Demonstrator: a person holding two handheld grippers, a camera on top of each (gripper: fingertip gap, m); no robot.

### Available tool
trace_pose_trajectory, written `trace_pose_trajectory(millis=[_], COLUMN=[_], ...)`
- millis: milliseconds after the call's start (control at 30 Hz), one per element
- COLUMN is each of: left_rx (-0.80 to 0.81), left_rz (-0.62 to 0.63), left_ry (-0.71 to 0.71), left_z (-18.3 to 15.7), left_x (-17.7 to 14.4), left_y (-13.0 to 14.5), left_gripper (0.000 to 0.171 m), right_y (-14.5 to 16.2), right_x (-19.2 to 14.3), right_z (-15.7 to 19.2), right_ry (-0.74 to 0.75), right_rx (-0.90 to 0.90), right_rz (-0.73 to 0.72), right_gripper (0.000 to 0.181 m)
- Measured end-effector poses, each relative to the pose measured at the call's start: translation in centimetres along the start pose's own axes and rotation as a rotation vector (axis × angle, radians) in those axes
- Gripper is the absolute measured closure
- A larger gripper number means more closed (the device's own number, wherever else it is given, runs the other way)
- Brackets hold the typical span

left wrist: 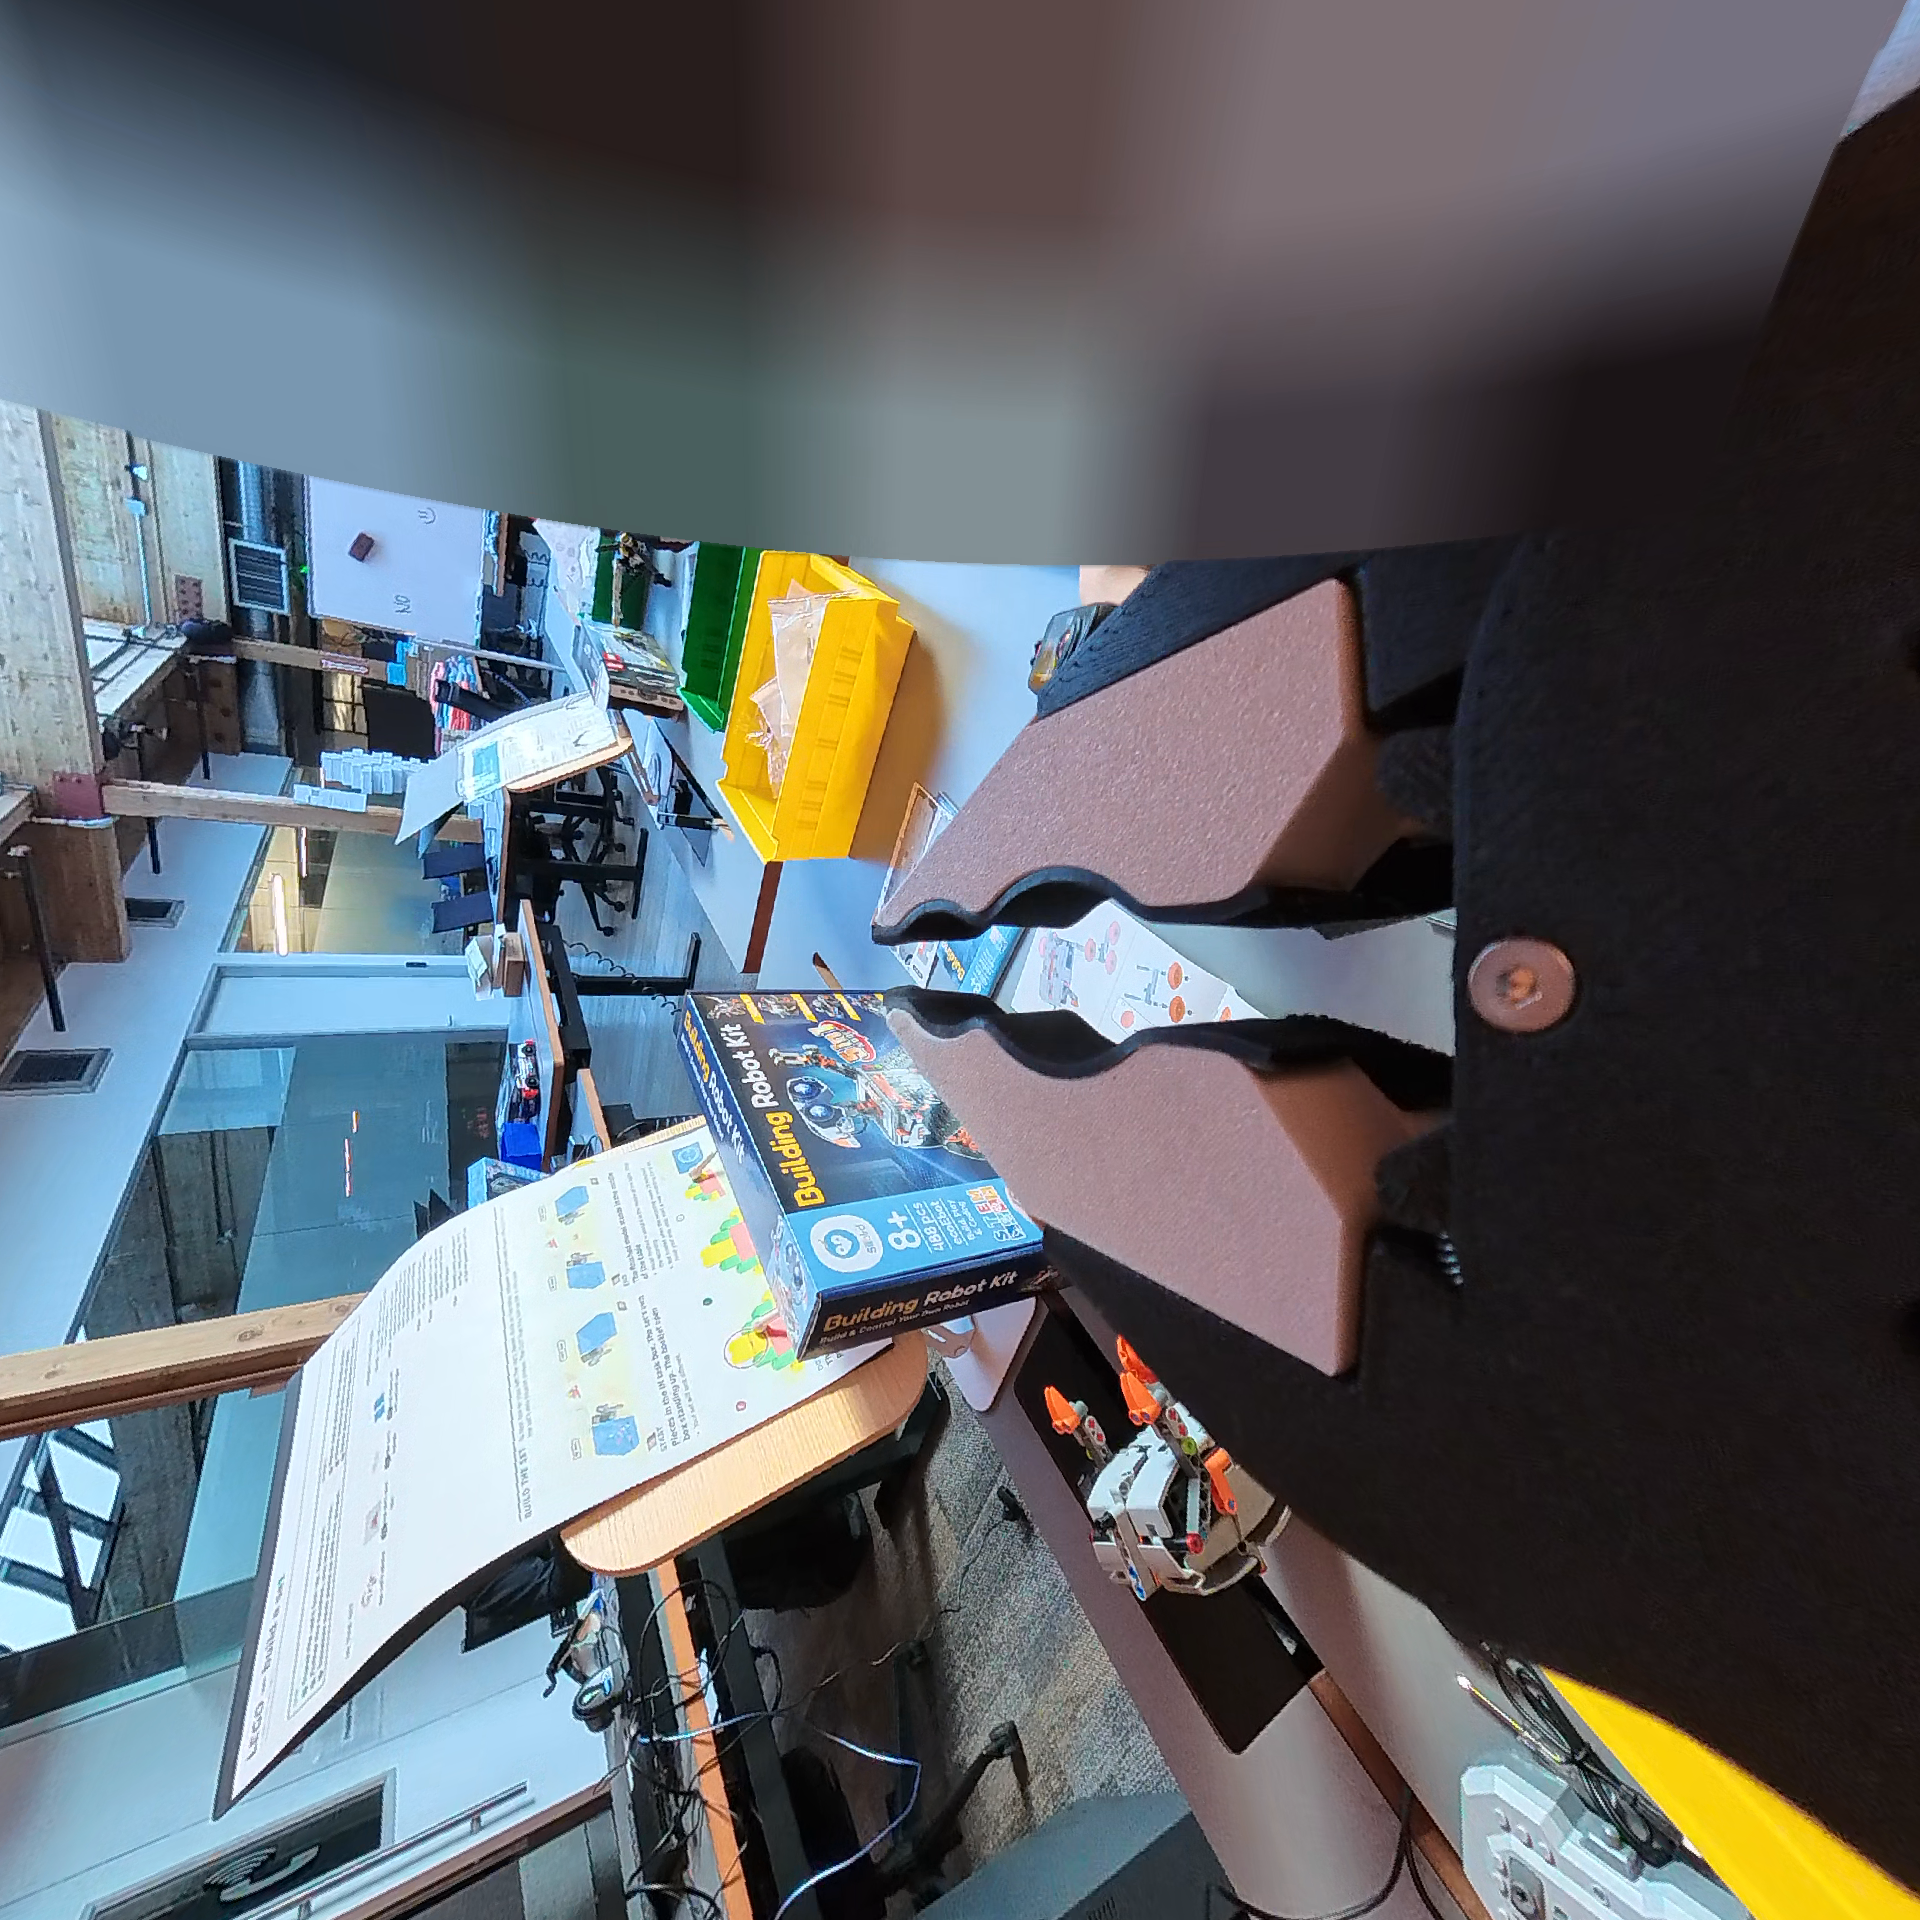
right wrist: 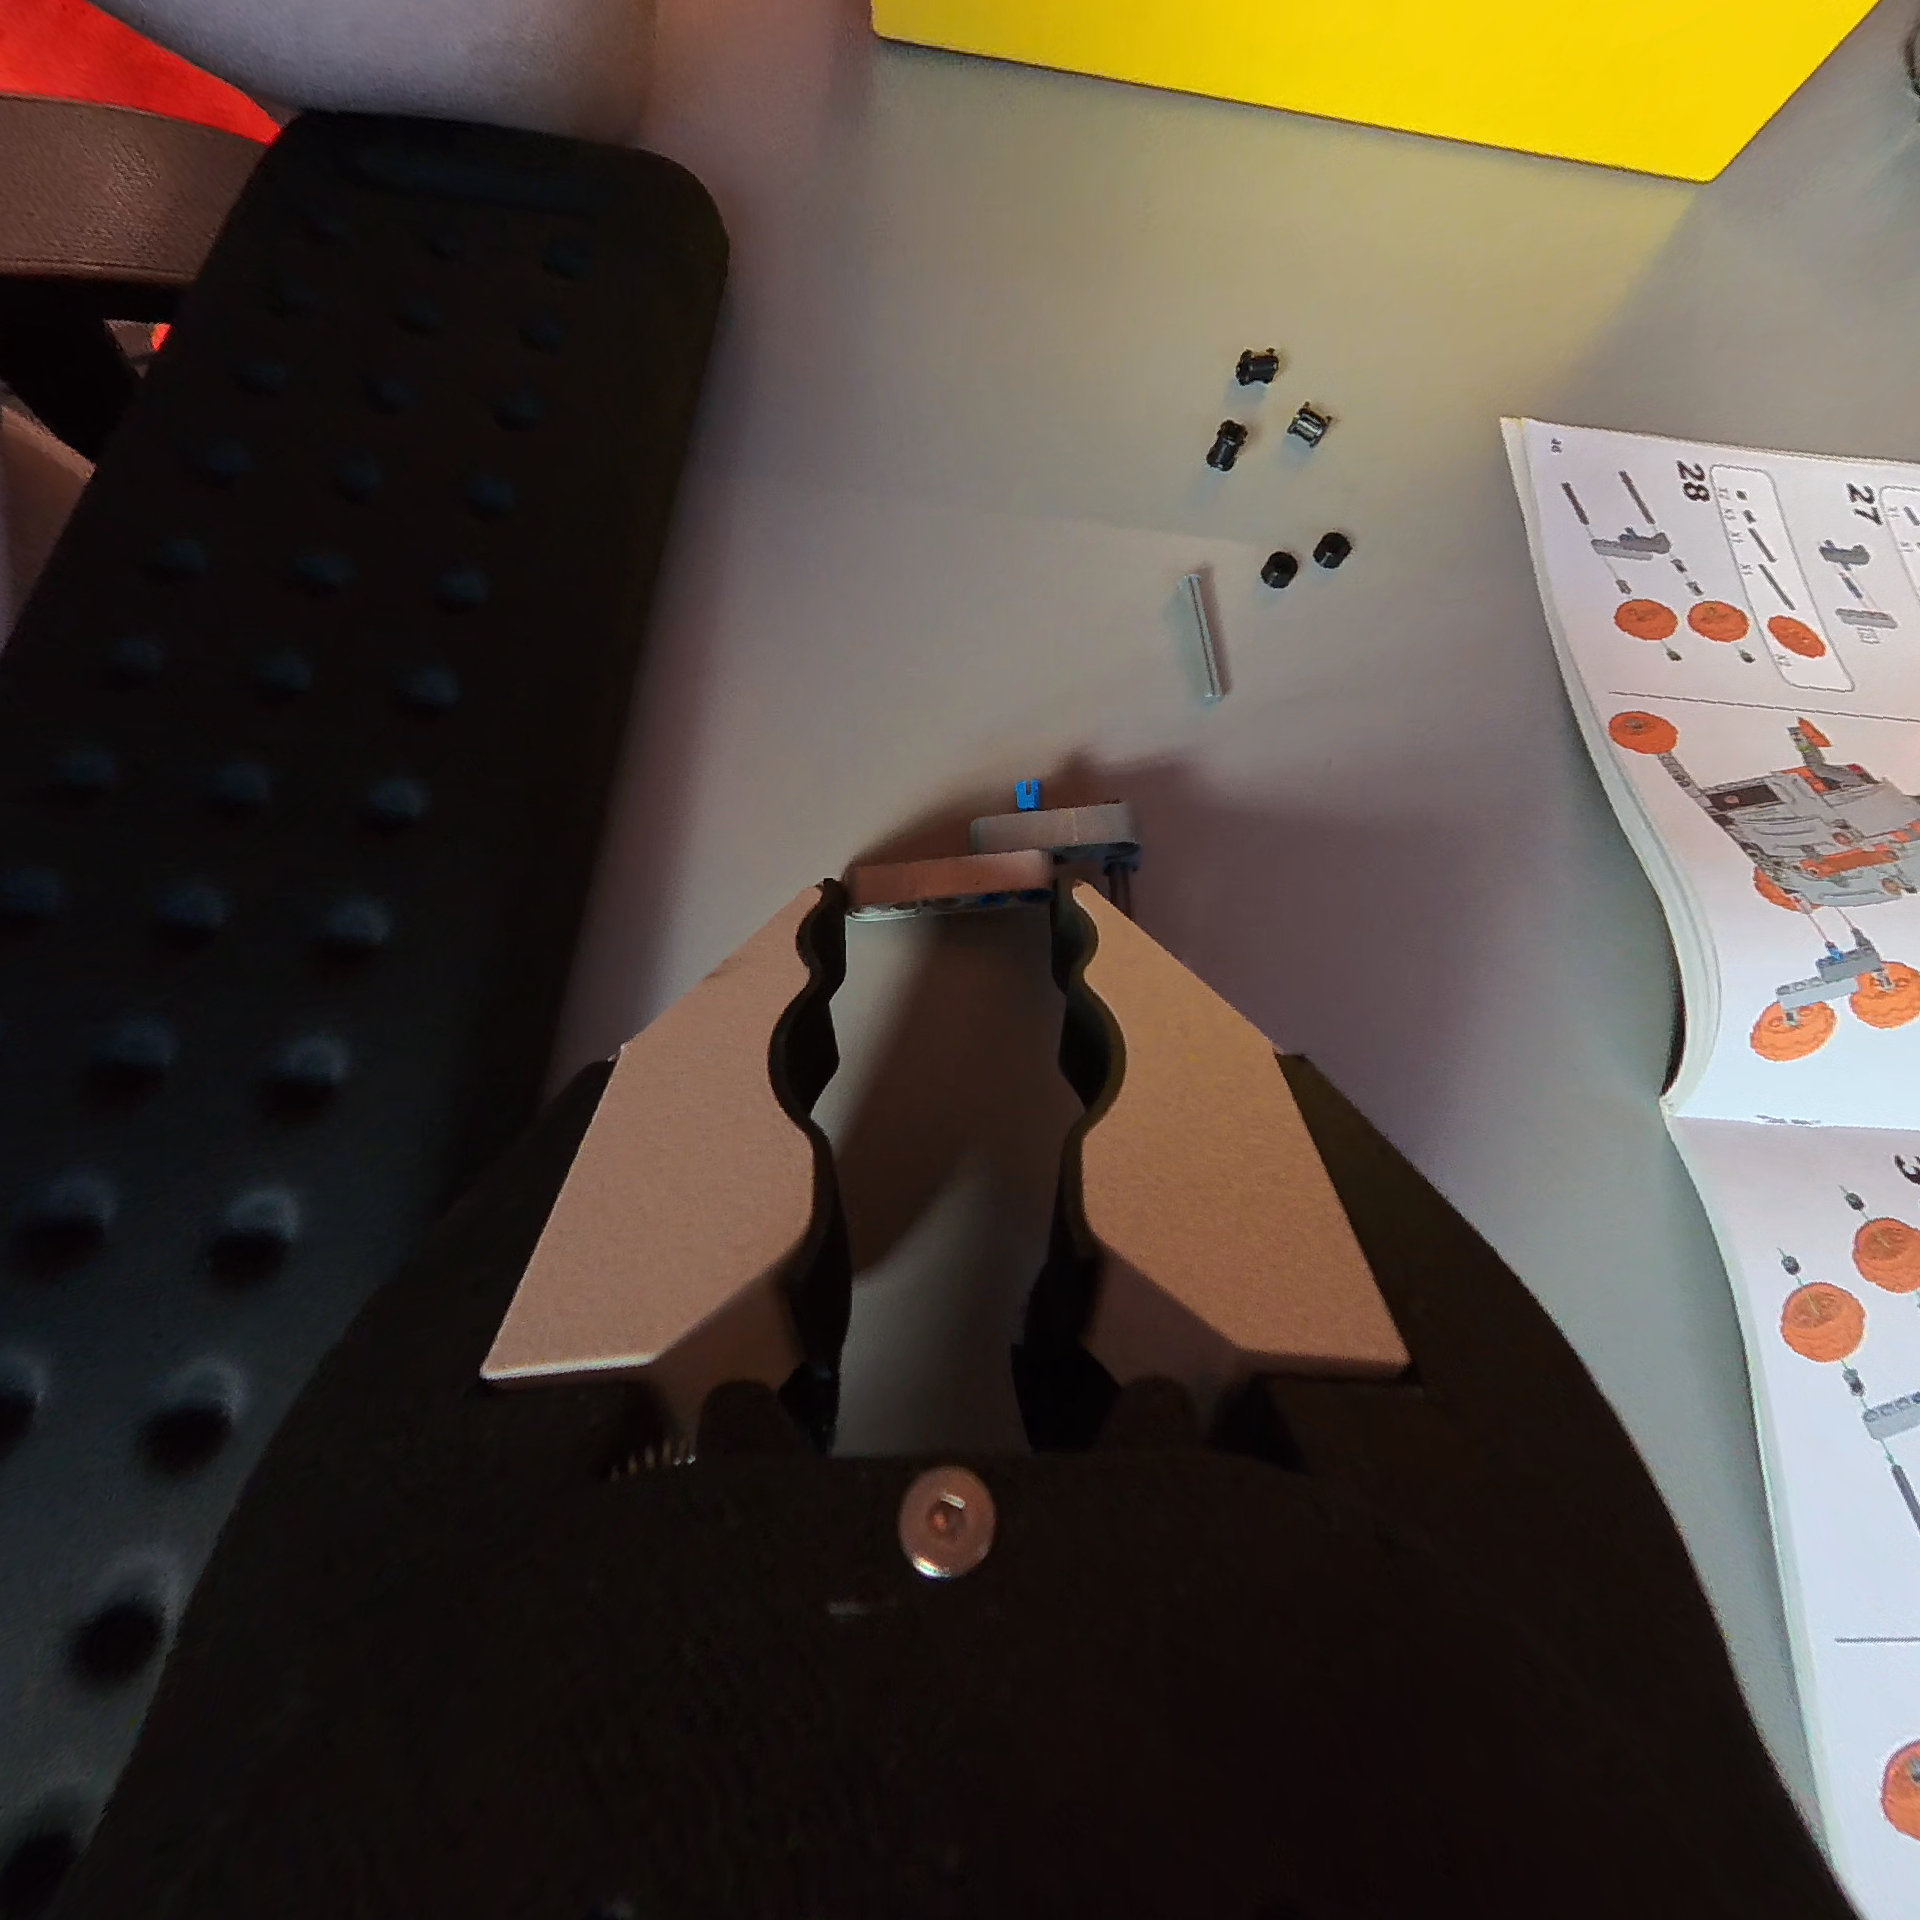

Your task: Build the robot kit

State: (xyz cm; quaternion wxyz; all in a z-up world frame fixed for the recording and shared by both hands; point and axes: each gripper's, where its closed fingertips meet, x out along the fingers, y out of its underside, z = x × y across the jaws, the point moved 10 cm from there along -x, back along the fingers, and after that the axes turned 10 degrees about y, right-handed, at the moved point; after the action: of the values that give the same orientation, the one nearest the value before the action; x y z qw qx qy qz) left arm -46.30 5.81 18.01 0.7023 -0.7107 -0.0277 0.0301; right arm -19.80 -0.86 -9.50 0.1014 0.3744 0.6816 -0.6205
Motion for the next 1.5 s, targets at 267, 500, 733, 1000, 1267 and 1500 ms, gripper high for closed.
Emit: trace_pose_trajectory(millis=[267, 500, 733, 1000, 1267, 1500], left_rx=[0.003, 0.000, 0.002, 0.004, -0.003, -0.018], left_rz=[0.003, -0.010, -0.007, -0.003, -0.006, -0.020], left_ry=[0.004, -0.004, -0.004, -0.007, -0.049, -0.122], left_z=[-0.1, 0.0, 0.0, 0.0, 0.3, 0.8], left_x=[0.1, -0.2, -0.1, 0.0, -0.5, -1.8], left_y=[0.0, 0.0, 0.0, 0.0, 0.0, 0.0], left_gripper=[0.165, 0.166, 0.166, 0.165, 0.165, 0.165], right_y=[0.0, 0.1, 0.1, 0.1, -1.5, -7.8], right_x=[0.0, 0.0, -0.3, -1.2, -4.6, 1.9], right_z=[-0.1, -0.1, 0.1, 0.2, -1.4, -5.5], right_ry=[-0.030, -0.067, -0.074, -0.077, -0.029, -0.046], right_rx=[0.027, 0.057, 0.053, 0.035, 0.055, -0.187], right_rz=[0.018, 0.031, 0.045, 0.059, -0.153, -0.128], right_gripper=[0.142, 0.141, 0.139, 0.134, 0.156, 0.166])
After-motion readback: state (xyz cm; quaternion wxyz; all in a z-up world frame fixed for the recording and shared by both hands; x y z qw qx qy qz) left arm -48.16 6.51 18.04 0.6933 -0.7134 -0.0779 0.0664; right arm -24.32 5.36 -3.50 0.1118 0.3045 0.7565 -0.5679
